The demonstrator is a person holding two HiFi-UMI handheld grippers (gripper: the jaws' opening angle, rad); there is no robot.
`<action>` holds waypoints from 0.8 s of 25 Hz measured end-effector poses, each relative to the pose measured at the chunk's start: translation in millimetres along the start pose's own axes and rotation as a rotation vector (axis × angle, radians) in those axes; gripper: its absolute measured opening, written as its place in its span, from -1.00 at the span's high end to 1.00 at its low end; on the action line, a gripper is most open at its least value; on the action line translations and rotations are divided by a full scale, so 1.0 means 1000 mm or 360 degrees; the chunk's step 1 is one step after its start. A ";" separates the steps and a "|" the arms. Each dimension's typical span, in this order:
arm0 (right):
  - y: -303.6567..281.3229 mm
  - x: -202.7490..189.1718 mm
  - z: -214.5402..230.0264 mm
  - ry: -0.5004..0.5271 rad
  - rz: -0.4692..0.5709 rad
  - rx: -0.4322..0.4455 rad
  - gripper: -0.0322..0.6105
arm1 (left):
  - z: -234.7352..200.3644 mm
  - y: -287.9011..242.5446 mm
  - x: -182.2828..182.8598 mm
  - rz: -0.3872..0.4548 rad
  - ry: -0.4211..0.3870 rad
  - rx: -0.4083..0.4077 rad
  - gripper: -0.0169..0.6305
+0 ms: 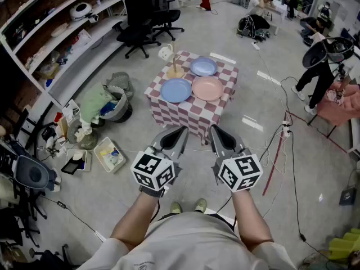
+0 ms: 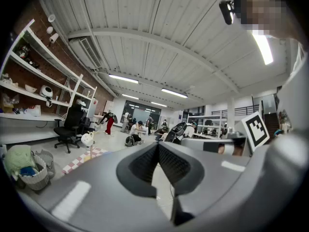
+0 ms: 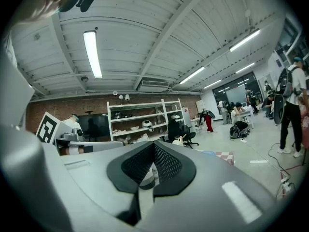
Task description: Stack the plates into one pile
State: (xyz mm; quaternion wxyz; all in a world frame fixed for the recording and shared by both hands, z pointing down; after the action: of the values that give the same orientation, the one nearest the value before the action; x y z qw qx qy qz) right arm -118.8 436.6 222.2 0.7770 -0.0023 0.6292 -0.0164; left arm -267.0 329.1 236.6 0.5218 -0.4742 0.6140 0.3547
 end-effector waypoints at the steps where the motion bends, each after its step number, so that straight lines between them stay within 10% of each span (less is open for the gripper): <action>1: 0.001 0.000 0.000 0.0000 -0.0001 0.0000 0.87 | 0.001 0.000 0.000 -0.0001 0.0000 -0.0001 0.93; 20: 0.018 0.000 0.031 -0.0133 0.0045 0.0061 0.87 | 0.015 -0.015 -0.003 0.0005 -0.0009 0.0058 0.93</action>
State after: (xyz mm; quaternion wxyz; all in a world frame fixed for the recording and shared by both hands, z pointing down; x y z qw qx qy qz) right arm -88.0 454.5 228.2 0.8027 0.0210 0.5958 -0.0174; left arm -248.2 339.4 237.4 0.5316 -0.4625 0.6197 0.3456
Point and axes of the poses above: the fingertips, and each gripper's own axes: y backward along the fingers, z to its right, x out of its top, the point moved 8 cm from there along y, backward along the fingers, and after that the axes turned 2 degrees about x, right-handed, at the moved point
